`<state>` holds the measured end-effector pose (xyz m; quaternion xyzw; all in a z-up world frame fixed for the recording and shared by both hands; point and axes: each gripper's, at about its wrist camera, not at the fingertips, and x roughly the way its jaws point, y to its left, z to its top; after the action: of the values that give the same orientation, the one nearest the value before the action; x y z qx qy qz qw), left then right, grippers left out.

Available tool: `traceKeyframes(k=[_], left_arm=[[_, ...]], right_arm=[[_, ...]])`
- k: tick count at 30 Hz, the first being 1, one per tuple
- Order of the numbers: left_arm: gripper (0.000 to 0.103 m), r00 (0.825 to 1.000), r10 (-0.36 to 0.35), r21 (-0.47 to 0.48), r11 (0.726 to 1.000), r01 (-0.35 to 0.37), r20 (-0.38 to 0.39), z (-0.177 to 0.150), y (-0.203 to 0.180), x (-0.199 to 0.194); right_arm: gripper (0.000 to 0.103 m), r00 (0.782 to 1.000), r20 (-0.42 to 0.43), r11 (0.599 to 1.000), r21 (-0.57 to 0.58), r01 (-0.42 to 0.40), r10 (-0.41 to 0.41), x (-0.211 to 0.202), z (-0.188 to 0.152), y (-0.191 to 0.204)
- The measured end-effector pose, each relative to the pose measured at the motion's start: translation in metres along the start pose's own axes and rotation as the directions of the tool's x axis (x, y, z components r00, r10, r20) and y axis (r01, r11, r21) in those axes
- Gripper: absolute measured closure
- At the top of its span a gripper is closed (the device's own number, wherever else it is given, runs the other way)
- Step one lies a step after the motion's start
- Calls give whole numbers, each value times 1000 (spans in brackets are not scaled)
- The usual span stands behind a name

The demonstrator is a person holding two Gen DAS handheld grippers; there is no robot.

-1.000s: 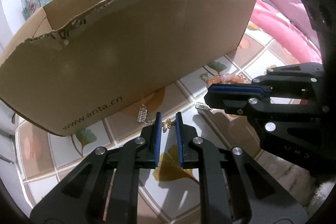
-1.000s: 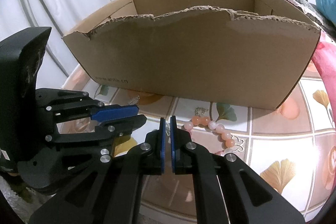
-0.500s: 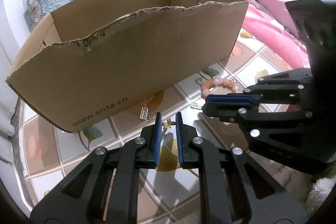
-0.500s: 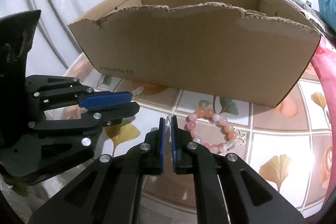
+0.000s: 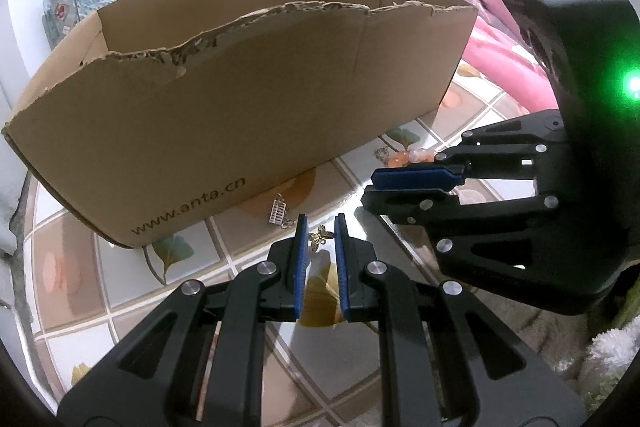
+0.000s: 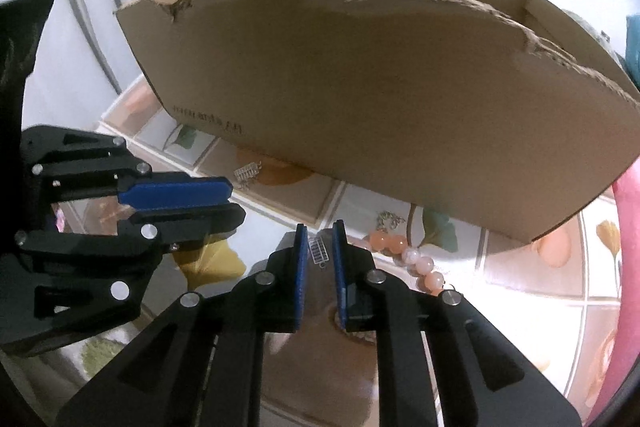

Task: Organize jewelry
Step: 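Hold the silver earring in the right tool and adjust the grip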

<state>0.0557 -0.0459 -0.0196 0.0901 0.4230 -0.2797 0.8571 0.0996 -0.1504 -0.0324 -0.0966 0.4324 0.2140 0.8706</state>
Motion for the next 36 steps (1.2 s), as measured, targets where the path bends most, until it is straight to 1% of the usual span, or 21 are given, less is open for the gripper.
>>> traceKeyframes(k=[1, 2, 3, 10, 11, 15, 17, 22, 23, 24, 26, 27, 29, 30, 31, 33, 34, 36], left_arm=[[91, 1000, -1, -1, 1000, 1, 2, 0, 1, 0], [91, 1000, -3, -2, 1000, 3, 6, 0, 1, -1], [91, 1000, -4, -3, 1000, 4, 7, 0, 1, -1], [91, 999, 0, -8, 1000, 0, 33, -2, 0, -7], [91, 999, 3, -7, 1000, -2, 39, -2, 0, -10], [91, 997, 12, -6, 1000, -11, 72, -3, -1, -25], [91, 996, 21, -2, 1000, -21, 87, -3, -3, -31], [91, 992, 38, 10, 999, -40, 121, -3, -9, -46], [91, 991, 43, 14, 999, -45, 130, -2, -12, -49], [91, 990, 45, 17, 999, -48, 137, -3, -13, -53], [91, 988, 47, 23, 998, -51, 150, -4, -16, -57], [91, 987, 47, 24, 998, -51, 152, -4, -16, -58], [91, 987, 48, 27, 998, -53, 155, -5, -18, -60], [91, 987, 47, 29, 998, -52, 157, -6, -18, -62], [91, 986, 46, 30, 998, -51, 157, -8, -19, -63], [91, 987, 39, 29, 999, -44, 154, -9, -19, -63], [91, 988, 37, 28, 999, -42, 151, -11, -18, -64], [91, 989, 39, 27, 999, -43, 144, -12, -17, -63]], right_arm=[[91, 1000, -6, 1000, -3, 2, -2, 0, 0, 0], [95, 1000, -15, 1000, -1, 0, 0, 0, 1, -1], [97, 1000, -18, 1000, 5, -3, 3, 0, 2, -1], [98, 1000, -1, 1000, 32, 0, 0, -6, 4, -5], [102, 1000, 3, 999, 36, 1, -2, -8, 5, -5], [101, 999, 35, 999, 47, 3, -4, -22, 6, -6], [101, 998, 60, 999, 53, 5, -8, -34, 1, -10], [101, 991, 133, 997, 77, 2, -13, -63, -2, -16], [101, 990, 142, 997, 80, 0, -12, -61, 1, -9], [101, 987, 158, 996, 85, -6, -8, -67, 1, -10], [101, 986, 169, 996, 88, -15, 0, -74, -3, -13], [101, 987, 160, 996, 87, -31, 17, -72, -5, -10], [101, 988, 153, 993, 109, -37, 20, -62, -2, -6], [99, 991, 128, 992, 110, -62, 48, -56, -3, -6], [98, 992, 112, 992, 109, -67, 55, -51, -4, -5], [94, 996, 86, 993, 107, -46, 37, -38, -5, -1], [94, 997, 71, 994, 102, -50, 42, -29, -6, 0], [94, 998, 52, 995, 94, -27, 22, -21, -13, 3]])
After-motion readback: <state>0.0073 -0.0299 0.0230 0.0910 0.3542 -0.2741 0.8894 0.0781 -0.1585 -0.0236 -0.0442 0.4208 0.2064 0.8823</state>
